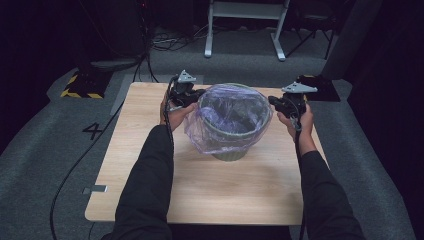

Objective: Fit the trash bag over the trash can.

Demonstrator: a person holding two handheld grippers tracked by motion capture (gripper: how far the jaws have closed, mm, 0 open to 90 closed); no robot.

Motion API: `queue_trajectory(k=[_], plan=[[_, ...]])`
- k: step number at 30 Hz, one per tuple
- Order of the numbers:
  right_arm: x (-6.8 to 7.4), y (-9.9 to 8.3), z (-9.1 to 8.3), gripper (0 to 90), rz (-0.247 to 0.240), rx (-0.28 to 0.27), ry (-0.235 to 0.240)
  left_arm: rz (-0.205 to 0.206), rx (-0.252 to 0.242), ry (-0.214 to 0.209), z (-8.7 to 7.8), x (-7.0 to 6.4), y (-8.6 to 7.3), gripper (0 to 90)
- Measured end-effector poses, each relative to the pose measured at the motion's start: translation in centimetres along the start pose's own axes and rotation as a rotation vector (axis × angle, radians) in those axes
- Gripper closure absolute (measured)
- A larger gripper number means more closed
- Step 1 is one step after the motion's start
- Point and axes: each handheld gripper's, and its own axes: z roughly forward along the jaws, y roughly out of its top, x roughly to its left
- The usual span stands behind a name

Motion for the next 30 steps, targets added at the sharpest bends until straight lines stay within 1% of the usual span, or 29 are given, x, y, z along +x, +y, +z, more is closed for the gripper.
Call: queue_trajectory(k=[1, 2, 3, 6, 7, 9, 11, 14, 16, 17, 18, 19, 20, 21, 23, 25, 26, 27, 28, 30], plan=[[0.0, -0.1, 0.2, 90.0, 0.004, 0.003, 0.005, -0.009, -0.001, -0.002, 0.1, 0.0, 0.0, 89.8], [0.1, -0.1, 0.4, 90.0, 0.005, 0.009, 0.001, 0.003, 0.006, -0.002, 0.2, 0.1, 0.1, 89.8], [0.1, -0.2, 0.6, 90.0, 0.010, 0.010, 0.003, 0.004, 0.009, 0.003, 0.3, 0.2, 0.1, 89.9], [-0.3, -0.3, 1.1, 90.0, 0.039, 0.011, 0.003, -0.014, 0.012, 0.006, 0.7, 0.4, 0.3, 89.8], [-0.4, -0.3, 1.3, 90.0, 0.053, 0.014, 0.004, -0.013, 0.021, 0.009, 0.8, 0.4, 0.3, 89.8], [-0.5, -0.3, 1.7, 90.0, 0.063, 0.024, 0.008, -0.015, 0.034, 0.009, 1.2, 0.4, 0.2, 89.8], [-0.4, -0.4, 2.1, 90.0, 0.073, 0.038, 0.016, -0.026, 0.045, 0.007, 1.6, 0.5, 0.0, 89.8], [0.0, -0.7, 2.6, 90.0, 0.069, 0.055, 0.033, -0.052, 0.054, -0.012, 1.9, 0.8, -0.6, 89.8], [0.1, -0.9, 2.8, 90.0, 0.075, 0.061, 0.042, -0.064, 0.068, -0.011, 2.1, 0.9, -1.0, 89.8], [0.1, -1.0, 2.9, 90.0, 0.072, 0.070, 0.040, -0.068, 0.089, -0.012, 2.3, 1.1, -1.3, 89.8], [0.1, -1.2, 3.1, 90.0, 0.067, 0.084, 0.033, -0.085, 0.095, -0.013, 2.3, 1.2, -1.6, 89.8], [0.0, -1.4, 3.1, 90.0, 0.066, 0.084, 0.032, -0.100, 0.080, -0.018, 2.2, 1.5, -2.0, 89.8], [0.0, -1.6, 3.1, 90.0, 0.080, 0.070, 0.048, -0.115, 0.070, -0.025, 2.1, 1.7, -2.3, 89.8], [-0.1, -1.9, 3.1, 90.0, 0.084, 0.065, 0.055, -0.122, 0.062, -0.034, 1.9, 1.8, -2.5, 89.8], [-0.1, -2.4, 3.0, 90.0, 0.080, 0.068, 0.062, -0.108, 0.063, -0.044, 1.6, 1.8, -3.0, 89.7], [-0.3, -3.0, 2.9, 90.0, 0.085, 0.072, 0.063, -0.101, 0.064, -0.043, 1.2, 1.9, -3.5, 89.6], [-0.5, -3.3, 2.8, 90.0, 0.091, 0.072, 0.068, -0.112, 0.056, -0.043, 0.9, 2.1, -3.8, 88.2], [-0.7, -3.6, 2.7, 90.0, 0.104, 0.066, 0.077, -0.118, 0.057, -0.031, 0.6, 2.2, -4.1, 86.5], [-0.8, -3.9, 2.6, 90.0, 0.106, 0.063, 0.074, -0.126, 0.057, -0.036, 0.2, 2.4, -4.4, 83.4], [-0.9, -4.4, 2.3, 90.0, 0.107, 0.059, 0.081, -0.124, 0.028, -0.029, -0.5, 2.7, -4.9, 80.2]])
